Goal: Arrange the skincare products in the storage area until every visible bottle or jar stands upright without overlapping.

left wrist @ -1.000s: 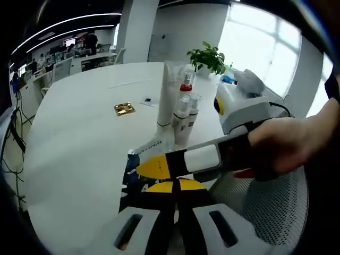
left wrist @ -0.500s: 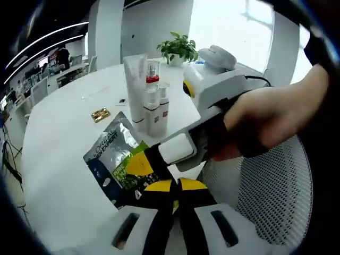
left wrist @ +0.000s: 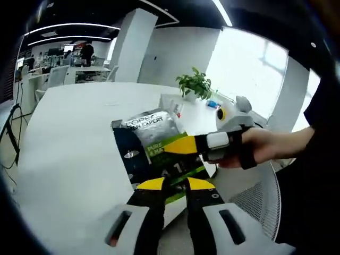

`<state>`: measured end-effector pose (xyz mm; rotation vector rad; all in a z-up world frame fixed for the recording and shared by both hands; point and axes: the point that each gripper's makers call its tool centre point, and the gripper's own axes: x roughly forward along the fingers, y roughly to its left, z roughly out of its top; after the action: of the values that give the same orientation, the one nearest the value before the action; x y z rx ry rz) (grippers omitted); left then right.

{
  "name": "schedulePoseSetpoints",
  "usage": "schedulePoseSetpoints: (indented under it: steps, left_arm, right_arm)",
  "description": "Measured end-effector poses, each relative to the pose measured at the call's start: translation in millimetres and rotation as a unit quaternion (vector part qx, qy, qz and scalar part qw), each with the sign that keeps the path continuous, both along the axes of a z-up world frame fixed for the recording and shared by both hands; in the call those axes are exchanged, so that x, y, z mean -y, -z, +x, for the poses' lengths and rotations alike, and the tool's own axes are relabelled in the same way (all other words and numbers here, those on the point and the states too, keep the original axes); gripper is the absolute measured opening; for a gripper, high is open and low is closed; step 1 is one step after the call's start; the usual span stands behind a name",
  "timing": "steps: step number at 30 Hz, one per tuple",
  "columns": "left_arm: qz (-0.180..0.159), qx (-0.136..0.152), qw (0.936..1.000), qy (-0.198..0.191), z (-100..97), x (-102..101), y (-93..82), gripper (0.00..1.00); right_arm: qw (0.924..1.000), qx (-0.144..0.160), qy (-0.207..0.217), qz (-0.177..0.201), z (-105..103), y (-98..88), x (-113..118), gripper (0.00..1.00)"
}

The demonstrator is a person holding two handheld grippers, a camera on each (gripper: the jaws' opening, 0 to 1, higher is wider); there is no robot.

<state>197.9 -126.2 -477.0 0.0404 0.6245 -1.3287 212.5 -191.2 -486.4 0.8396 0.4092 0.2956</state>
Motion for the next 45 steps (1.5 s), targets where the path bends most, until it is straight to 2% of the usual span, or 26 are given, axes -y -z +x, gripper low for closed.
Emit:
schedulePoseSetpoints:
  steps: [2,8,10,12,15,18,19,21,24,26,28,30,32,33,35,39,40,43,45]
  left_arm:
    - [0.001,0.006,0.9999,-0.008,2.6,-2,-1.7,0.2]
    - [-0.033,-0.027,0.999,-0.014,-1.6,1,-5.9,0.28]
    - [-0.039,-0.034,0.9986,-0.015,-4.9,5,-7.2,0.27]
    - [-0.038,-0.03,0.9987,-0.016,-2.6,7,-7.8,0.25]
    - [-0.076,-0.052,0.9949,-0.043,8.1,14,-16.9,0.25]
    - [-0.076,-0.049,0.9944,-0.054,15.9,19,-18.5,0.28]
    - [-0.072,-0.05,0.9944,-0.059,17.9,20,-17.7,0.31]
    - [-0.067,-0.06,0.994,-0.062,16.6,26,-16.8,0.33]
    - [-0.076,-0.089,0.9928,-0.027,-3.0,42,-23.6,0.28]
    - [-0.083,-0.098,0.9917,-0.01,-12.0,52,-27.2,0.24]
    - [-0.089,-0.112,0.9895,-0.018,-15.9,60,-27.9,0.24]
    - [-0.107,-0.103,0.9885,-0.029,-13.0,65,-31.4,0.23]
    - [-0.108,-0.136,0.984,-0.039,-15.5,64,-31.0,0.19]
    - [-0.109,-0.14,0.9834,-0.037,-15.9,64,-31.5,0.17]
    - [-0.108,-0.134,0.9845,-0.033,-17.5,64,-32.9,0.12]
    - [-0.095,-0.141,0.985,-0.03,-22.7,64,-32.2,0.06]
    - [-0.095,-0.144,0.9847,-0.026,-25.4,64,-32.8,0.01]
    - [-0.093,-0.146,0.9842,-0.035,-24.9,64,-30.0,0.0]
    - [-0.097,-0.166,0.9804,-0.045,-25.2,64,-27.4,0.0]
  right_arm:
    - [0.9997,0.014,-0.019,0.003,-4,-8.5,-4,0.0]
    - [0.9974,0.047,-0.053,0.012,-16,-24.9,-14,0.0]
    - [0.9972,0.049,-0.055,0.012,-18,-26.6,-14,0.0]
    - [0.9971,0.052,-0.054,0.016,-20,-29.1,-11,0.0]
    - [0.9969,0.056,-0.052,0.015,-23,-33.5,-2,0.0]
    - [0.9968,0.059,-0.052,0.017,-26,-36.6,9,0.0]
    - [0.996,0.061,-0.054,0.038,-27,-41.3,12,0.0]
    - [0.9947,0.071,-0.056,0.048,-29,-46.8,17,0.0]
    - [0.9927,0.081,-0.063,0.064,-33,-55.8,20,0.0]
    - [0.9903,0.088,-0.071,0.081,-35,-61.0,19,0.0]
    - [0.9898,0.088,-0.071,0.087,-36,-62.0,21,0.0]
    - [0.9902,0.084,-0.07,0.088,-37,-60.7,25,0.0]
    - [0.9904,0.077,-0.067,0.093,-39,-59.7,29,0.0]
    - [0.9904,0.074,-0.068,0.095,-40,-59.4,29,0.0]
    - [0.9906,0.069,-0.067,0.098,-42,-57.3,31,0.0]
    - [0.991,0.059,-0.065,0.101,-45,-52.5,32,0.0]
    - [0.9917,0.055,-0.065,0.096,-45,-50.6,31,0.0]
    - [0.993,0.059,-0.067,0.077,-45,-48.5,33,0.0]
    - [0.9943,0.067,-0.073,0.04,-46,-45.0,35,0.0]
